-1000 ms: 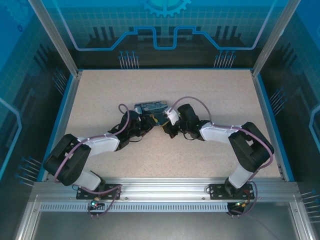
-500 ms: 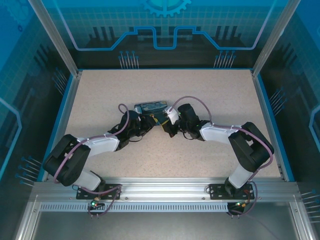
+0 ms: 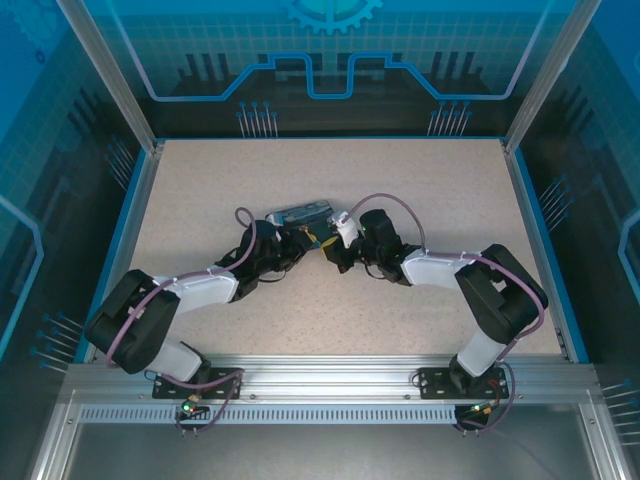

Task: Unlock a padlock with a key

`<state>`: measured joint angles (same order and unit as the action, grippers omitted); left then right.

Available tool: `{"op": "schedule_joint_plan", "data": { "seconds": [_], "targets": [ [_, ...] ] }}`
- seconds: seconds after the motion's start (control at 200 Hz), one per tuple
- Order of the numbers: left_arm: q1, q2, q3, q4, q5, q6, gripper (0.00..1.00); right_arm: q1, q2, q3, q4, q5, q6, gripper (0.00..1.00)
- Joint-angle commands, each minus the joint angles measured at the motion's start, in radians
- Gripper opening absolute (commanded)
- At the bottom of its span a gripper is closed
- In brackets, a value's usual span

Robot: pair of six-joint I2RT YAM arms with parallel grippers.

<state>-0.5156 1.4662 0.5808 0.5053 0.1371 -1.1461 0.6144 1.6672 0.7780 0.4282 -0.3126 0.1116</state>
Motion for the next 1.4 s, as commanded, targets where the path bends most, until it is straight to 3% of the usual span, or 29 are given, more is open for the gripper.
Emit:
{"op": "schedule_joint_plan", "data": {
  "seconds": [0.0, 0.355, 0.6, 0.82, 0.9, 1.021, 1.221, 1.391],
  "targets": [
    [-0.017, -0.029, 0.021, 0.054, 0.047, -0.020, 0.02, 0.002, 0.010, 0.015, 0.129, -0.061, -0.004, 0.00],
    [-0.019, -0.051, 0.011, 0.048, 0.044, -0.020, 0.02, -0.004, 0.030, 0.054, 0.132, -0.149, 0.003, 0.00],
    [-0.018, -0.067, 0.005, 0.017, 0.010, 0.000, 0.02, -0.061, -0.016, -0.022, 0.112, -0.161, 0.025, 0.10],
    [-0.009, -0.069, 0.008, -0.001, 0.004, 0.012, 0.01, -0.118, -0.099, -0.118, 0.098, -0.205, 0.017, 0.34],
    [-0.011, -0.065, 0.010, -0.003, 0.007, 0.015, 0.01, -0.136, -0.120, -0.136, 0.094, -0.242, 0.027, 0.38],
    [-0.009, -0.057, 0.010, 0.000, 0.014, 0.013, 0.01, -0.135, -0.119, -0.109, 0.062, -0.307, 0.037, 0.39],
    [-0.010, -0.050, 0.006, 0.003, 0.024, 0.012, 0.01, -0.115, -0.055, -0.026, 0.024, -0.311, 0.055, 0.39],
    [-0.010, -0.052, 0.005, 0.009, 0.027, 0.008, 0.02, -0.112, 0.004, 0.003, 0.085, -0.333, 0.109, 0.38]
  ]
}}
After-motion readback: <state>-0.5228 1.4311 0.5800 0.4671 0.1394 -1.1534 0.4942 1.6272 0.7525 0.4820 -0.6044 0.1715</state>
